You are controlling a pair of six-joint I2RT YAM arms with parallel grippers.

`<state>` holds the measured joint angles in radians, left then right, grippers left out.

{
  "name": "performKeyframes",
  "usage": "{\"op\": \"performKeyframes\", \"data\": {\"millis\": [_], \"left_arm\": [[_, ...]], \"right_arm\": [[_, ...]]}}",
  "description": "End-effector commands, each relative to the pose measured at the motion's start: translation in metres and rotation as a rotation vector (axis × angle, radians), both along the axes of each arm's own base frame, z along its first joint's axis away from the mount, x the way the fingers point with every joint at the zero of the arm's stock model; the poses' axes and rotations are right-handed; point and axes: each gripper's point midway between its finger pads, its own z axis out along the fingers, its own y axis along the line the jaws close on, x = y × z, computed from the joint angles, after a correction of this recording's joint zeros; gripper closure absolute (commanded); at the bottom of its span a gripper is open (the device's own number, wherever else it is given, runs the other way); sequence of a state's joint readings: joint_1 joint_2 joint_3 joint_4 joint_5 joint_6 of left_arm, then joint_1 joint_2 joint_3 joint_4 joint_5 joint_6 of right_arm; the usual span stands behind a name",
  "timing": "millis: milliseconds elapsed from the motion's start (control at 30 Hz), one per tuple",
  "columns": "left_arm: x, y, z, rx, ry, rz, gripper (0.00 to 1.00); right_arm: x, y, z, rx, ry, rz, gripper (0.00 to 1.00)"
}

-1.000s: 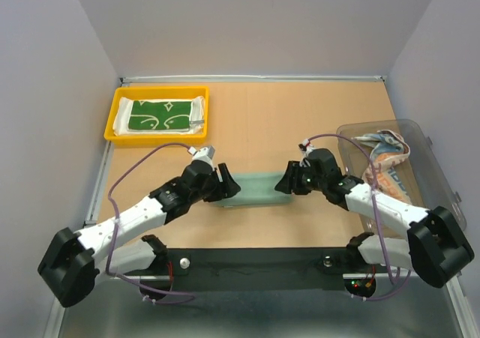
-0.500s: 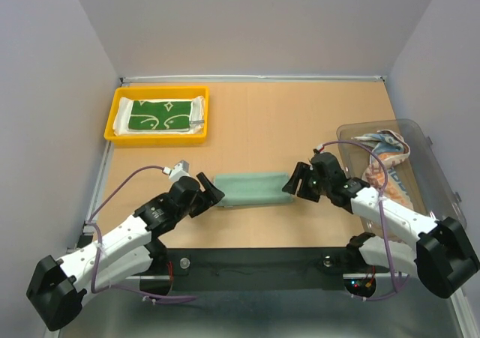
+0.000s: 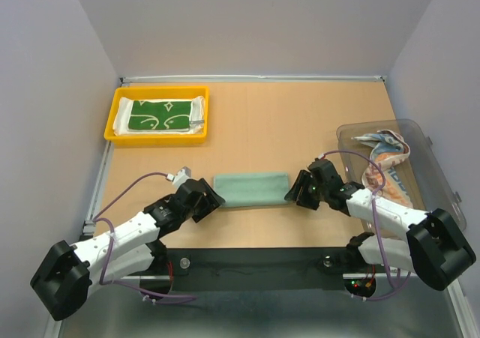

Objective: Fold and stack the towels
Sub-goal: Fold the towel

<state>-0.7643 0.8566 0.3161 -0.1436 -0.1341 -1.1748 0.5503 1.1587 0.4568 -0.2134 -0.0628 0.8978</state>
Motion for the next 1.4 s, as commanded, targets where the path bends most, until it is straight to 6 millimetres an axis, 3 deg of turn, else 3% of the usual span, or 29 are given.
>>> {"op": "performKeyframes", "data": {"millis": [0, 433, 667, 833, 1033, 1200, 1333, 1367], "left_arm": [[0.002, -0.006, 0.001, -0.038, -0.010, 0.002, 0.31], [-0.007, -0.010, -0.004, -0.073, 0.009, -0.036, 0.56], [-0.007, -0.009, -0.006, -0.078, 0.004, -0.025, 0.55], [-0.002, -0.008, -0.004, -0.096, -0.013, 0.009, 0.37], [0.006, -0.004, 0.000, -0.113, -0.044, 0.064, 0.37], [0.007, -0.007, -0.004, -0.113, -0.035, 0.062, 0.51], [0.006, -0.011, -0.006, -0.116, -0.026, 0.044, 0.67], [0.006, -0.012, -0.005, -0.118, -0.026, 0.041, 0.74]], "right_arm": [[0.004, 0.006, 0.006, 0.039, -0.028, -0.005, 0.43], [0.004, 0.009, 0.011, 0.067, -0.036, -0.014, 0.55], [0.004, 0.013, 0.012, 0.086, -0.032, -0.007, 0.58], [0.003, 0.011, 0.009, 0.084, -0.032, -0.012, 0.57], [0.001, 0.010, 0.004, 0.083, -0.021, -0.013, 0.57], [0.000, 0.012, 0.004, 0.090, -0.020, -0.010, 0.59], [0.001, 0.012, 0.006, 0.096, -0.027, -0.011, 0.71], [0.001, 0.012, 0.008, 0.098, -0.031, -0.012, 0.78]]}}
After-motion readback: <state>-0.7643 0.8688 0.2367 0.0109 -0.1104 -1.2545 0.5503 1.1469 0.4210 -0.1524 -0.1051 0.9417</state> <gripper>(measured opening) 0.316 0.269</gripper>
